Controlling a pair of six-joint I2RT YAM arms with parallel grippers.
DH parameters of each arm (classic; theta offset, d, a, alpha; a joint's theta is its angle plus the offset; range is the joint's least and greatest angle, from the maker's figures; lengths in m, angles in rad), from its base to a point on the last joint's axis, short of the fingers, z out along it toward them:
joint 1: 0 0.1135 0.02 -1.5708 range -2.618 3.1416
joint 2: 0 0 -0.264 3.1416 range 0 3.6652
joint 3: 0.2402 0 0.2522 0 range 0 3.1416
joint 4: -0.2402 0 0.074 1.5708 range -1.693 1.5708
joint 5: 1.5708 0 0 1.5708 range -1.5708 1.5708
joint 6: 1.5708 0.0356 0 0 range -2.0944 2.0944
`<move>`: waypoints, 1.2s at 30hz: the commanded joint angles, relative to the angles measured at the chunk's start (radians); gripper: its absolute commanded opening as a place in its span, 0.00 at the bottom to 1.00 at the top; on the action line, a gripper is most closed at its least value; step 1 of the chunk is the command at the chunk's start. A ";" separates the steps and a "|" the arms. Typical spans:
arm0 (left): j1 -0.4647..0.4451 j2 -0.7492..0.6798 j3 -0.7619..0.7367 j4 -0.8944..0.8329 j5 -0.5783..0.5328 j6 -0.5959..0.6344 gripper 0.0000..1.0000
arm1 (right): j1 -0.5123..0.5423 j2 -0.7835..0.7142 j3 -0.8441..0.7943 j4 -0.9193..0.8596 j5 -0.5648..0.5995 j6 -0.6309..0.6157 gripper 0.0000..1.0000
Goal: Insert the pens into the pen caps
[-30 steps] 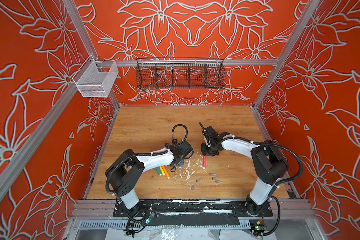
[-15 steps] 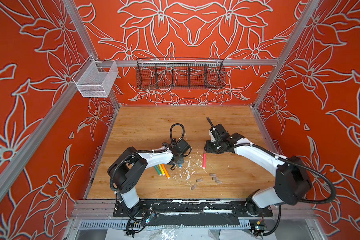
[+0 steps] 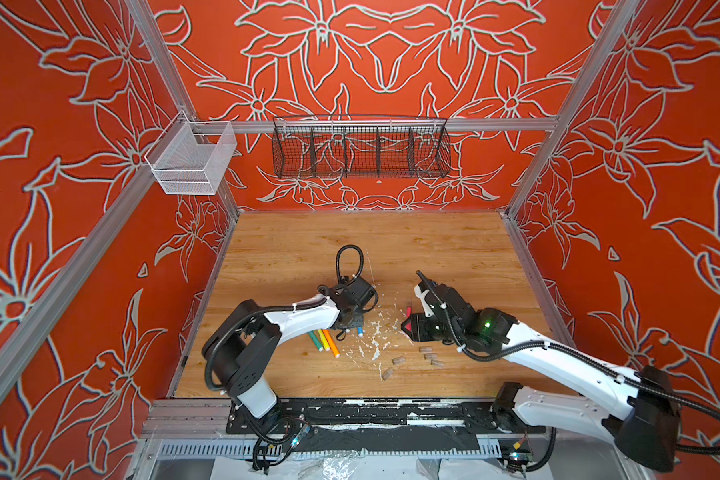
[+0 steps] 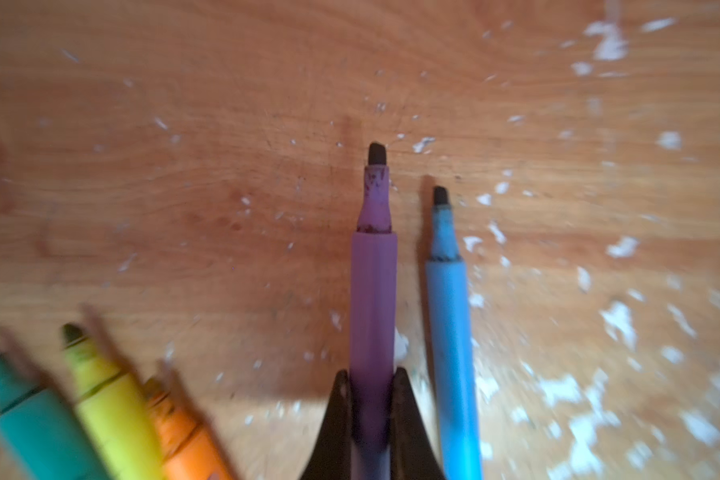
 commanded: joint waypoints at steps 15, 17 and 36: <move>-0.180 -0.514 -0.179 0.172 0.087 0.209 0.00 | 0.053 -0.016 -0.172 0.709 -0.096 0.242 0.58; -0.205 -0.541 -0.201 0.202 0.101 0.223 0.00 | 0.053 -0.004 -0.170 0.743 -0.087 0.251 0.58; -0.292 -0.572 -0.249 0.291 0.104 0.247 0.07 | 0.093 0.148 -0.085 0.805 -0.085 0.300 0.05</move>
